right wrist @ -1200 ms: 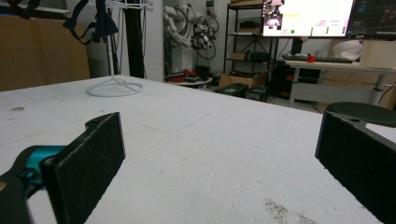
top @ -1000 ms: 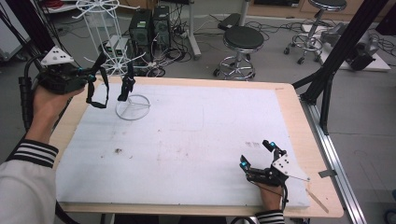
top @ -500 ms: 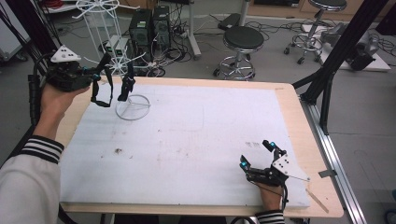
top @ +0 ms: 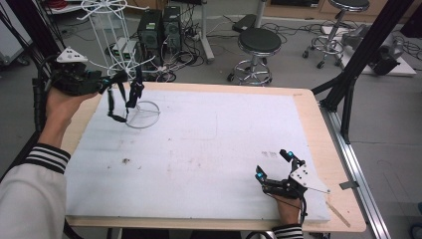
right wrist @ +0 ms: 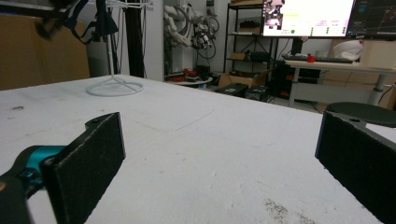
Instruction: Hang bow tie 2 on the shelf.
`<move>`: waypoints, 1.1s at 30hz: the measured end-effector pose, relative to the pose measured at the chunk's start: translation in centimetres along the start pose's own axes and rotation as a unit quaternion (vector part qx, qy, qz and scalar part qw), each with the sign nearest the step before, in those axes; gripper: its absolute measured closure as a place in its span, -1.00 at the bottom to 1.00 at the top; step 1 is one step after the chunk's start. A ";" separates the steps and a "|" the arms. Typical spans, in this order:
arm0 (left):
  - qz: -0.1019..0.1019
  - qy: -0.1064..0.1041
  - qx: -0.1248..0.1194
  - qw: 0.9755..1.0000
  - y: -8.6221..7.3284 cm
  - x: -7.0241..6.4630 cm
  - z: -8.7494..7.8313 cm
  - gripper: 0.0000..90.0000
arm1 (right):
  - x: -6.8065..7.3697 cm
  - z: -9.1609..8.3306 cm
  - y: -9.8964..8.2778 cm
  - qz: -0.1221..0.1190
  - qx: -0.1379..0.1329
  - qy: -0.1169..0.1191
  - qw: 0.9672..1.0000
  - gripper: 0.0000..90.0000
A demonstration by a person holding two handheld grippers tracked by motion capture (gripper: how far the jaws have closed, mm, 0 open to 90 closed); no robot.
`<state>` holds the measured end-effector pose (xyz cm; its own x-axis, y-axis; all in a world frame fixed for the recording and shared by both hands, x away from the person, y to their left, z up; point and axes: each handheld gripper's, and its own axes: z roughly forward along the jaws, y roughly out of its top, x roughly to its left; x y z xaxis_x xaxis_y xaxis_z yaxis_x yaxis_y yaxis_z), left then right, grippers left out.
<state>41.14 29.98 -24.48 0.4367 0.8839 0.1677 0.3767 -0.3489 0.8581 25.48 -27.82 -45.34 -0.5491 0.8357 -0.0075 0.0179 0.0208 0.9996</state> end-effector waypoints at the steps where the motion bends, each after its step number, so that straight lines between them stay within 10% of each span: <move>1: -0.001 0.003 0.001 1.000 0.0 0.0 0.0 0.29 | 0.0 0.0 0.0 0.000 0.000 0.000 1.000 -0.98; 12: -0.030 -0.022 -0.050 0.998 -0.3 0.1 -1.1 -0.70 | 0.0 0.0 0.0 -0.002 0.000 -0.001 1.000 -0.98; 25: -0.014 -0.087 -0.115 0.989 -3.5 -0.9 -3.7 -0.78 | 0.0 0.0 0.0 -0.001 -0.001 -0.001 1.000 -0.98; 33: -0.011 -0.105 -0.168 0.980 -7.1 -2.2 -5.1 -0.78 | -0.1 0.0 0.0 0.000 -0.003 0.000 1.000 -0.98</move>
<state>33.40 32.13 -28.49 0.6024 0.7948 0.0736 0.1129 -0.1761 0.9779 25.52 -27.87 -45.36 -0.5486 0.8360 -0.0085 0.0117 0.0179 0.9998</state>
